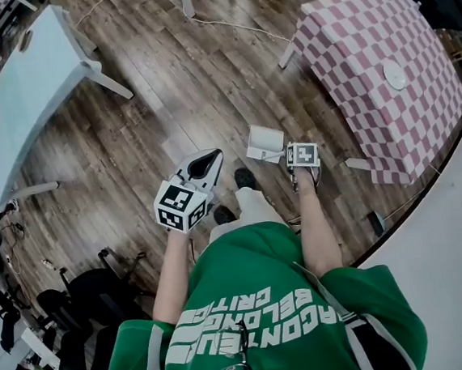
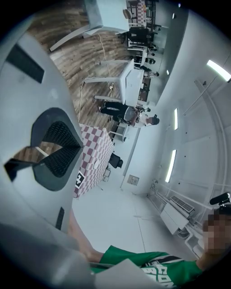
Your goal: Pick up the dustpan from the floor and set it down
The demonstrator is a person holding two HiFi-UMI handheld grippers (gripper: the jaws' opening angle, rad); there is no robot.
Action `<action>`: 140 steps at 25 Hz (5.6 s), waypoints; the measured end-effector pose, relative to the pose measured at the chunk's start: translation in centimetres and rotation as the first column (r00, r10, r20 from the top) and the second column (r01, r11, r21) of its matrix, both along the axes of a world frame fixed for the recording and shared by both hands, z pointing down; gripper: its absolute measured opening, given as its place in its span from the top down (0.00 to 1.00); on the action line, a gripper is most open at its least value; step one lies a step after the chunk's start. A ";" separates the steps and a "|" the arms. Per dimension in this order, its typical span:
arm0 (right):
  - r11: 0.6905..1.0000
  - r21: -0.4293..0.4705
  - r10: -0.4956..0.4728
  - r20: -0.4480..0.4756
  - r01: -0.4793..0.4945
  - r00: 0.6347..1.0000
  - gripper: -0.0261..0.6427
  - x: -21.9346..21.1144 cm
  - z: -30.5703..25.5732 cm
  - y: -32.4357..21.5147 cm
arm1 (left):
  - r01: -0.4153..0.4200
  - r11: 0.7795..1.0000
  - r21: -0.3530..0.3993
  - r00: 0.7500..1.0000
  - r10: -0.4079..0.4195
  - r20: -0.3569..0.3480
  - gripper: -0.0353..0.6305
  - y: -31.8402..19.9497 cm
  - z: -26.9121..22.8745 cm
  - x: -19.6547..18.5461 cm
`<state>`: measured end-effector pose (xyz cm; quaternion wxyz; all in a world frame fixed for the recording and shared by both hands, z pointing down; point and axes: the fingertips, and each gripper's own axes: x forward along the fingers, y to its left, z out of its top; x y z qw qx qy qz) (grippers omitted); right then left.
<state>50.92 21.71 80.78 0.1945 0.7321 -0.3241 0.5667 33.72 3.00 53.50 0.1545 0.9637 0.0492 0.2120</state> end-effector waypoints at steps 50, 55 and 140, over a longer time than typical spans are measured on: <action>0.942 -0.229 -0.252 0.000 0.246 0.968 0.78 5.1 1.1 -1.6 | 0.396 0.918 0.017 0.918 -0.397 0.019 0.96 -6.3 0.0 -4.4; 0.957 -0.062 -0.291 -0.137 0.285 0.947 0.78 5.3 -5.8 -6.5 | 0.405 0.914 0.028 0.914 -0.405 -0.013 0.96 -8.4 -1.1 -6.8; 0.299 -0.073 -0.949 -0.132 0.952 0.288 0.78 -40.7 -7.6 -42.4 | 0.959 0.282 -0.025 0.280 -0.957 -0.078 0.96 -16.6 1.7 -58.5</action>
